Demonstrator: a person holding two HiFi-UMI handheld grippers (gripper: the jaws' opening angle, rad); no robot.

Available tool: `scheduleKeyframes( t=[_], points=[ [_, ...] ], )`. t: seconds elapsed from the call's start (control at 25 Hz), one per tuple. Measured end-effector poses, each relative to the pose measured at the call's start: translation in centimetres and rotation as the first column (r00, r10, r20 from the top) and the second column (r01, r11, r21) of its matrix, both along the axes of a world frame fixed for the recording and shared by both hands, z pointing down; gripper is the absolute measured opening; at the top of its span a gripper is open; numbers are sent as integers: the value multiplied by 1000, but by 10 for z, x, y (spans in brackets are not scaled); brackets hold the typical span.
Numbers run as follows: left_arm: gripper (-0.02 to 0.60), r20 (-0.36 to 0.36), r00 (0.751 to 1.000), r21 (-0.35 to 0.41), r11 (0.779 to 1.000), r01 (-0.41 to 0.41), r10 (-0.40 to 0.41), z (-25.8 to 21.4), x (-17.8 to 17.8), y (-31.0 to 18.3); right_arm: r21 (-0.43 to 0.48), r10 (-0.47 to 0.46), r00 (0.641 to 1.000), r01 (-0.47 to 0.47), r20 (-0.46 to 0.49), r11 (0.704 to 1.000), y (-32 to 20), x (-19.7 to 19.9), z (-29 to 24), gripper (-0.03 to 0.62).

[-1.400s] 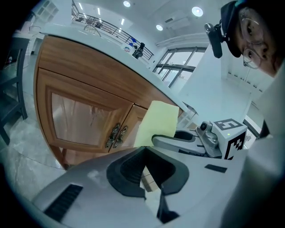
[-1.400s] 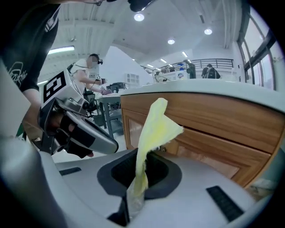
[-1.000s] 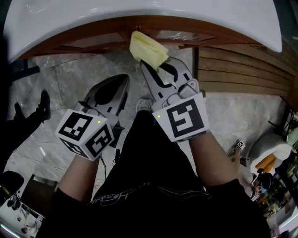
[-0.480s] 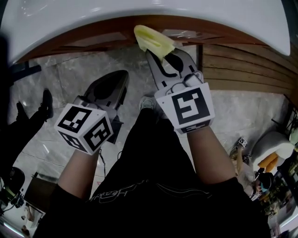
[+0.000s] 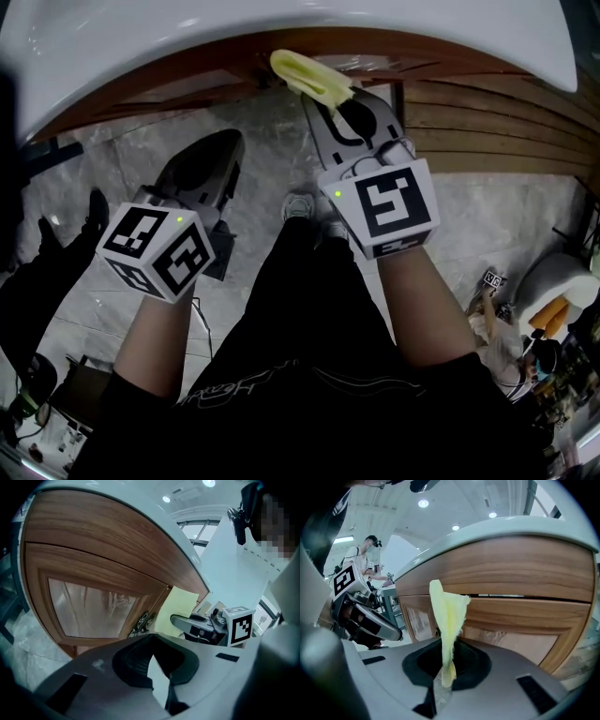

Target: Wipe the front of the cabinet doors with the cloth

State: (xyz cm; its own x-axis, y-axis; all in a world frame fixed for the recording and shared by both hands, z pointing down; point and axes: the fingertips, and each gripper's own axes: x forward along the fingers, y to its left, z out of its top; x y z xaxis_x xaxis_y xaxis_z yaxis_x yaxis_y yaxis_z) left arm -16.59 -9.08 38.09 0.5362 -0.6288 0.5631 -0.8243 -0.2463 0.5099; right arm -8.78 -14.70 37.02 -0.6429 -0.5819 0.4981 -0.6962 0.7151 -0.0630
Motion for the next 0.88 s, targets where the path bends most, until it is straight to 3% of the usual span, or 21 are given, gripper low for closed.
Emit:
scheduleKeyframes(
  t=[0.16,0.48,0.88],
  points=[
    [6,3,1000,-24,1000,-3,3,9,6,6,14,29,1000,-29,-1,999,-3,17,3,41],
    [6,-10,998,-54,997,-60,60,16,52,4,15,108,994,-108,2,994,-14,70,6,41],
    [6,-3,981,-63,979,-193,193,11,107,7,39,218,976,-217,-16,975,-25,139,8,41]
  ],
)
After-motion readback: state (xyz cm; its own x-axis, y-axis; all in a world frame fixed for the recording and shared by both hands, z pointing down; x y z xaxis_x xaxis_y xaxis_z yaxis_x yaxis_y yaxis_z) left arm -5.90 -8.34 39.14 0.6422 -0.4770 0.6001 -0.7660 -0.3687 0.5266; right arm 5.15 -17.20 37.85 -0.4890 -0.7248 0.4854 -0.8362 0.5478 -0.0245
